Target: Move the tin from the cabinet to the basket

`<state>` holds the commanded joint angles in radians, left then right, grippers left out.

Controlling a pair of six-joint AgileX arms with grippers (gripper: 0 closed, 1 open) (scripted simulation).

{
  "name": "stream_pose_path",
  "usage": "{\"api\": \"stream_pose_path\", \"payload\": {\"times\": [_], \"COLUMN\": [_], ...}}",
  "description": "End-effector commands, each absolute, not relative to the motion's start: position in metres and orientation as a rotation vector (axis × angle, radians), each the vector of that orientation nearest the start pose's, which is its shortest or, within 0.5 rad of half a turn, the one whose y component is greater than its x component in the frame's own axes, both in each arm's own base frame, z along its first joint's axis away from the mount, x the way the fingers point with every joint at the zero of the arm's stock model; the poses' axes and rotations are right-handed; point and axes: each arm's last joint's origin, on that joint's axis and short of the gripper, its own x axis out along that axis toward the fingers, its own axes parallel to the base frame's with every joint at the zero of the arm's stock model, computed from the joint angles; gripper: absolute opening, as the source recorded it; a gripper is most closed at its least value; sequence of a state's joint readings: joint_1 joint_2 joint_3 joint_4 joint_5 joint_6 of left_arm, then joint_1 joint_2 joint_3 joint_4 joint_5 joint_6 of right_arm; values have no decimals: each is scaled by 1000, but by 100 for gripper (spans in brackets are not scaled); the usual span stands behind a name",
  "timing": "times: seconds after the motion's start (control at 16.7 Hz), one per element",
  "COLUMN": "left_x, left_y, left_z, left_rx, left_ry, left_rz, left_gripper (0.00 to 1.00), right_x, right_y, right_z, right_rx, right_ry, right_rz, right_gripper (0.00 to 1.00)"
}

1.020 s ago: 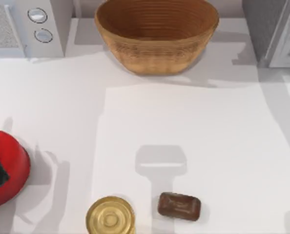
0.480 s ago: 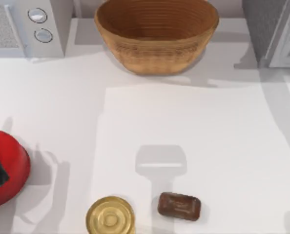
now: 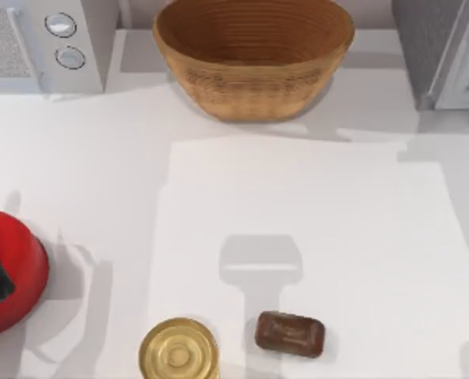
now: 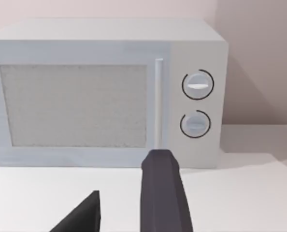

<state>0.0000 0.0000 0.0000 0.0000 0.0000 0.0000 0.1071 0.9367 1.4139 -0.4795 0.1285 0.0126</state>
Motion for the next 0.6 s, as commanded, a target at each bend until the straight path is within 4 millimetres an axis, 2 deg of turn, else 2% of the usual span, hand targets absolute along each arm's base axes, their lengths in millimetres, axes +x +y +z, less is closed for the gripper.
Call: {"api": "stream_pose_path", "payload": {"times": [0.12, 0.42, 0.6], "left_x": [106, 106, 106], "left_y": [-1, -1, -1], "left_z": [160, 160, 160], "left_rx": [0, 0, 0], "left_ry": [0, 0, 0], "left_rz": [0, 0, 0], "left_gripper": [100, 100, 100], "right_x": [147, 121, 110], "right_y": [13, 4, 1], "right_z": [428, 285, 221], "right_rx": [-4, -5, -2], "right_ry": [43, 117, 89], "right_rz": [-12, -7, -4], "right_gripper": [0, 0, 0]}}
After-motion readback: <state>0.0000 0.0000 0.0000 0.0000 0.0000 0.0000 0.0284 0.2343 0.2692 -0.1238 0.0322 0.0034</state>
